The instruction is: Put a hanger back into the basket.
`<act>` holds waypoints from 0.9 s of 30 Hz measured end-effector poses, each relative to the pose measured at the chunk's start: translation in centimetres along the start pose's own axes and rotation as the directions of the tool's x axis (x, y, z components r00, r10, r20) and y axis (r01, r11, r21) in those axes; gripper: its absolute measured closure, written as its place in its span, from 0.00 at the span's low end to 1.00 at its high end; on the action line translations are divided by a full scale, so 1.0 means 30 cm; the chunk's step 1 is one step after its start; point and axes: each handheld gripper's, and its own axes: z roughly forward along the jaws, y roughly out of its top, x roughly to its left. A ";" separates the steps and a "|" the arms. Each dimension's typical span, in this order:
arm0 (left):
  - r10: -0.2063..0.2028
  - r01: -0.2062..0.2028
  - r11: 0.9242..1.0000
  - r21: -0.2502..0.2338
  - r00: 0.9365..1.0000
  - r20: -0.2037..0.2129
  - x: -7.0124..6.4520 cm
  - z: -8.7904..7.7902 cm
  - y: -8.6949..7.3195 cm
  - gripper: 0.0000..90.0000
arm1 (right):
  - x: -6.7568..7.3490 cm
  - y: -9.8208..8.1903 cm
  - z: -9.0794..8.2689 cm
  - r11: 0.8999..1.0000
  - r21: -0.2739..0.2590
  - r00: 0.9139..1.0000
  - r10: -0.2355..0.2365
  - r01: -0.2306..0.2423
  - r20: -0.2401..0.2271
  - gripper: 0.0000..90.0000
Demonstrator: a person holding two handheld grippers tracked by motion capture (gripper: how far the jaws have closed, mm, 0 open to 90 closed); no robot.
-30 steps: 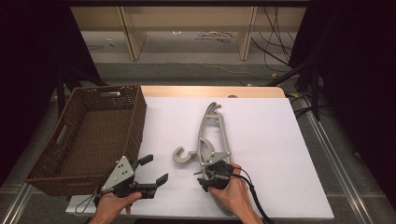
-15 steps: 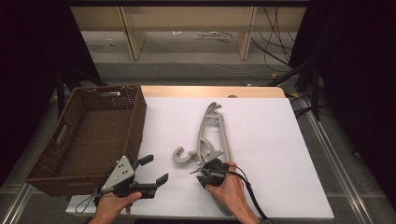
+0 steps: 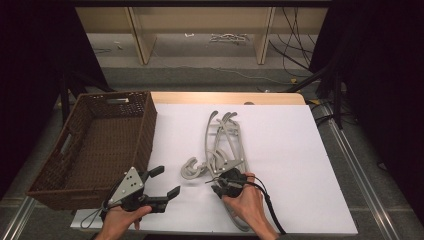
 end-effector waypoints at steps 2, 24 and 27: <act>0.000 0.000 1.000 0.003 1.000 -0.001 0.001 0.000 0.000 0.19 | 0.002 0.001 -0.002 1.000 0.003 1.000 0.002 -0.002 -0.001 0.80; 0.005 -0.005 1.000 -0.007 1.000 -0.008 0.006 -0.005 0.004 0.19 | -0.041 0.004 -0.114 0.995 0.013 0.991 -0.101 0.102 -0.091 0.91; 0.013 -0.013 1.000 -0.017 1.000 -0.009 0.010 0.000 0.004 0.20 | -0.052 0.000 -0.136 0.989 0.015 0.985 -0.143 0.145 -0.100 0.91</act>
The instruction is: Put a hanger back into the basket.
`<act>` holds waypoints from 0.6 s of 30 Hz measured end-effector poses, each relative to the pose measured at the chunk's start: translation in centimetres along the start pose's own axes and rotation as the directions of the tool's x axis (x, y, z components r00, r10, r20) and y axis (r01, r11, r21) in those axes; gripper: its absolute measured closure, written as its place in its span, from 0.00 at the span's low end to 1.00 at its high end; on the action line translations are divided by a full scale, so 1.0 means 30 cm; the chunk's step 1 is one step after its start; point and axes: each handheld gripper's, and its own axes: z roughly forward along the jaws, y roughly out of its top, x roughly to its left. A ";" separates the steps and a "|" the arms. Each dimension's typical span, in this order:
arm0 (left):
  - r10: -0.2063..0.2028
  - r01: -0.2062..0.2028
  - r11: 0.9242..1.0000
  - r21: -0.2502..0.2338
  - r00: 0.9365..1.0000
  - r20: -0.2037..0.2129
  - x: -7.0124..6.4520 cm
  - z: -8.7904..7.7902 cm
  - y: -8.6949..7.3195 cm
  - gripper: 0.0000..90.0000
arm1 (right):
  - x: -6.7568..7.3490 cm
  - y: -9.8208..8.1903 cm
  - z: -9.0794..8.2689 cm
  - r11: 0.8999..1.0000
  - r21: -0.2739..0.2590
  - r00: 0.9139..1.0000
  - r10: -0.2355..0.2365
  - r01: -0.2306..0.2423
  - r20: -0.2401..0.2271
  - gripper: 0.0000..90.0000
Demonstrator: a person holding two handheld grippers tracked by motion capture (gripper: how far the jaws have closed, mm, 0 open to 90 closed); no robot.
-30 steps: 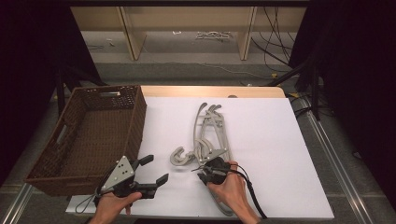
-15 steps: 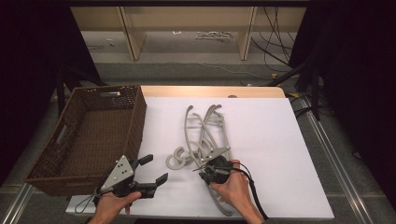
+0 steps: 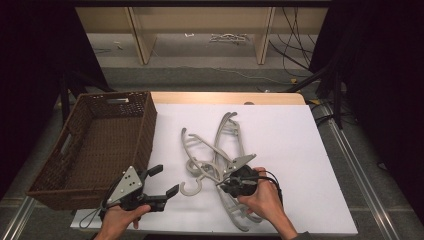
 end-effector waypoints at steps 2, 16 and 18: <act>0.020 -0.020 1.000 0.010 1.000 -0.012 0.001 0.000 0.003 0.20 | -0.001 -0.005 -0.015 1.000 0.002 1.000 -0.019 0.019 -0.010 0.91; 0.207 -0.192 0.969 0.155 0.974 -0.087 0.027 0.101 0.002 0.25 | 0.006 -0.050 -0.109 0.993 -0.034 0.990 -0.119 0.117 -0.077 0.91; 0.219 -0.203 0.963 0.177 0.973 -0.073 0.026 0.120 -0.002 0.25 | 0.001 -0.052 -0.124 0.992 -0.044 0.989 -0.120 0.116 -0.089 0.91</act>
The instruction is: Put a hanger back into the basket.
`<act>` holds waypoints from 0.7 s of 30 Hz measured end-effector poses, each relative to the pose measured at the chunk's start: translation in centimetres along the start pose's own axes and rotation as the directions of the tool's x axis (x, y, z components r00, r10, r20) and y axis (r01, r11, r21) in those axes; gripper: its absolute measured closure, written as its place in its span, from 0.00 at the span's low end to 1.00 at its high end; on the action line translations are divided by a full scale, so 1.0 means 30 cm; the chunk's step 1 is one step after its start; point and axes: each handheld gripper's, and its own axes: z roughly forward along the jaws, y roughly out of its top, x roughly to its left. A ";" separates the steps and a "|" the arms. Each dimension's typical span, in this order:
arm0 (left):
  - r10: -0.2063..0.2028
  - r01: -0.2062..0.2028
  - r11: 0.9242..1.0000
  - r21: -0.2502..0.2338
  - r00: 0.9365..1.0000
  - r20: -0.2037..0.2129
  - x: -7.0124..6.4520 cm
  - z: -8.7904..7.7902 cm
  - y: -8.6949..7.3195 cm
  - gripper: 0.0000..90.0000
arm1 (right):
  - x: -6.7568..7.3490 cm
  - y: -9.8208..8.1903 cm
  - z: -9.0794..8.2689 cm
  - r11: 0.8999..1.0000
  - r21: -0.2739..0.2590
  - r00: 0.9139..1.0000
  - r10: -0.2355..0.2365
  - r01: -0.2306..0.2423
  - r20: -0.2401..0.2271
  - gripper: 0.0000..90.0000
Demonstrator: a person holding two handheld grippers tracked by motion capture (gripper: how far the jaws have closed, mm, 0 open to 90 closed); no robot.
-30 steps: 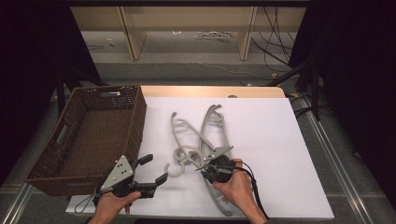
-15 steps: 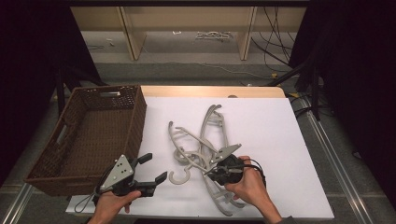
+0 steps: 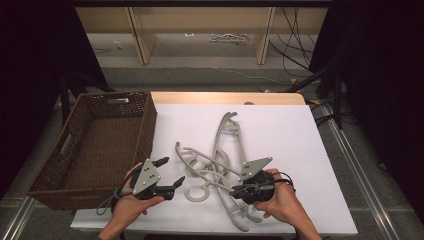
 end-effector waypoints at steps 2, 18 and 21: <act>0.032 -0.032 0.999 0.032 0.999 0.011 -0.009 0.022 0.003 0.25 | 0.001 -0.001 -0.007 1.000 -0.013 1.000 0.000 0.000 0.003 0.91; 0.211 -0.226 0.973 0.040 0.950 0.229 -0.050 0.171 0.025 0.45 | 0.000 -0.009 -0.035 1.000 -0.025 1.000 -0.008 0.008 -0.020 0.91; 0.256 -0.271 0.962 0.027 0.932 0.256 -0.050 0.185 0.025 0.50 | -0.001 -0.008 -0.037 1.000 -0.018 1.000 -0.015 0.015 -0.028 0.91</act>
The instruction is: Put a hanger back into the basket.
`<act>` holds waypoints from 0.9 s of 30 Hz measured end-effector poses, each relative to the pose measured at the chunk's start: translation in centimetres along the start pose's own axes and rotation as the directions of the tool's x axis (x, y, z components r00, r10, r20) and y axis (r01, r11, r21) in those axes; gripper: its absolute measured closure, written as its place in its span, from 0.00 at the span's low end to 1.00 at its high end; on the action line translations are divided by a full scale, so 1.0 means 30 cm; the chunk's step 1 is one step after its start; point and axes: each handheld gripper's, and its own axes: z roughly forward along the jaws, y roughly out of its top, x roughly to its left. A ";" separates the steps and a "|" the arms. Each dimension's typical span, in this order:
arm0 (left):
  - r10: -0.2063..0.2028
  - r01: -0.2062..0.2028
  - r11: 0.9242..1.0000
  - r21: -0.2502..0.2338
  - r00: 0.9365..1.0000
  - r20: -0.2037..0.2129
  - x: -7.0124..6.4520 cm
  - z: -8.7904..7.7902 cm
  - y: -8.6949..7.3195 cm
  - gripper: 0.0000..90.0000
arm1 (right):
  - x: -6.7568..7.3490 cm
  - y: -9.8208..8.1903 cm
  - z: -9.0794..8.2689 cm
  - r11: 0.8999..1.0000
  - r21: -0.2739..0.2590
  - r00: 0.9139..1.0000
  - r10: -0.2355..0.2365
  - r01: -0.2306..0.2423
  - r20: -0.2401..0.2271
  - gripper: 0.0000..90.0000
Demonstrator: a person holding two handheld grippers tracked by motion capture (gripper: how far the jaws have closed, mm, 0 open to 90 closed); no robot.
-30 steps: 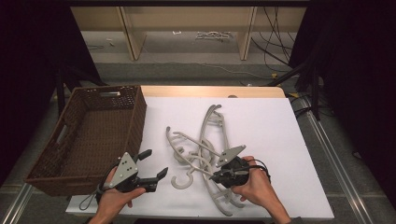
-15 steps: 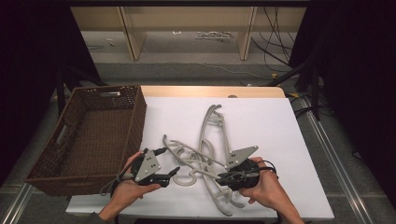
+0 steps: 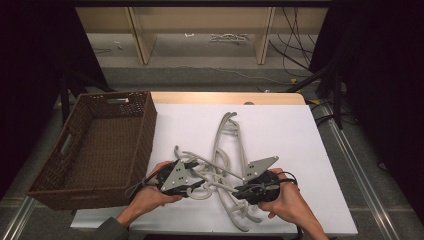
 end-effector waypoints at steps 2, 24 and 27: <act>0.028 -0.029 1.000 0.008 1.000 0.011 0.004 0.008 0.002 0.53 | 0.000 0.001 0.001 1.000 -0.003 1.000 -0.002 0.002 -0.012 0.91; 0.323 -0.328 0.942 0.077 0.944 0.071 0.043 -0.026 0.173 0.87 | -0.053 0.002 -0.114 0.983 -0.185 0.985 0.034 -0.002 0.167 0.57; 0.295 -0.299 0.950 0.084 0.954 0.060 0.048 -0.030 0.183 0.88 | -0.051 0.016 -0.135 0.971 -0.239 0.975 0.065 -0.013 0.211 0.44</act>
